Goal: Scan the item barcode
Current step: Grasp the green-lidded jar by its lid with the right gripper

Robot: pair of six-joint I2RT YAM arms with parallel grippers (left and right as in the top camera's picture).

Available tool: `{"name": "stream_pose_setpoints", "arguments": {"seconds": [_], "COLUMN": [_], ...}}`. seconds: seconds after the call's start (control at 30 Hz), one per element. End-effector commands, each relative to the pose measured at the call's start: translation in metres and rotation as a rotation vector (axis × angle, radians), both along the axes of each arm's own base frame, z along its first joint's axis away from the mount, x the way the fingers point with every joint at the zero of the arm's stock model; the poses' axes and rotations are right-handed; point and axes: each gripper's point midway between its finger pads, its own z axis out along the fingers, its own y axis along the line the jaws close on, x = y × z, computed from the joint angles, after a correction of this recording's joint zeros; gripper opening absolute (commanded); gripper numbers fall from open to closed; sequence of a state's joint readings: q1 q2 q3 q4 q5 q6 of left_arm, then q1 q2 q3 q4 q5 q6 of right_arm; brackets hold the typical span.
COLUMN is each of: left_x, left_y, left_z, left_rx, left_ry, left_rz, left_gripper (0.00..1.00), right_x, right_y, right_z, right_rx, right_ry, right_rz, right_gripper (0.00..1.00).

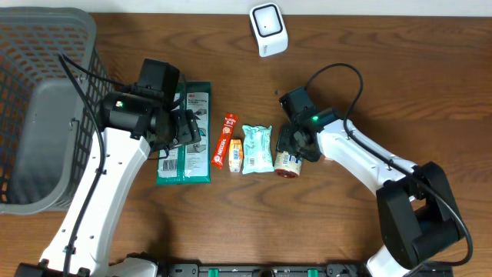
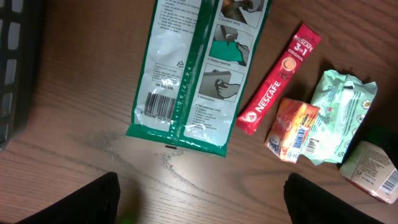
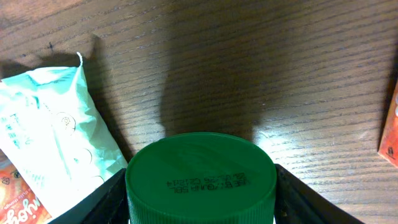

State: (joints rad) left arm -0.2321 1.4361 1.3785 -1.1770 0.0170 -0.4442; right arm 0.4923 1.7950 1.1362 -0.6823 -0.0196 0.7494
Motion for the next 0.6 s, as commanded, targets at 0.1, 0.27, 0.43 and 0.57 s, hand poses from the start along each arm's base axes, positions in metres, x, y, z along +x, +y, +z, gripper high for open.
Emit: {"name": "stream_pose_setpoints", "arguments": {"seconds": [0.1, 0.27, 0.43, 0.57], "left_x": [-0.001, -0.001, -0.001, -0.001], "left_y": [0.000, 0.000, 0.000, 0.000], "left_z": [0.001, 0.001, 0.001, 0.001], "left_rx": [0.006, 0.006, 0.006, 0.006], "left_ry": [-0.001, -0.001, -0.001, -0.001], "left_rz": [-0.004, -0.004, -0.004, -0.004], "left_gripper": [0.85, 0.85, 0.85, 0.85], "right_x": [0.021, 0.037, 0.049, 0.051], "right_y": [-0.002, 0.000, -0.017, -0.021], "right_z": [0.033, 0.070, 0.099, 0.098], "right_rx": [0.011, 0.016, -0.063, -0.092], "right_ry": [-0.102, -0.225, -0.342, -0.352], "right_rz": [0.088, 0.158, 0.128, 0.117], "right_gripper": [0.47, 0.48, 0.45, 0.45]}}
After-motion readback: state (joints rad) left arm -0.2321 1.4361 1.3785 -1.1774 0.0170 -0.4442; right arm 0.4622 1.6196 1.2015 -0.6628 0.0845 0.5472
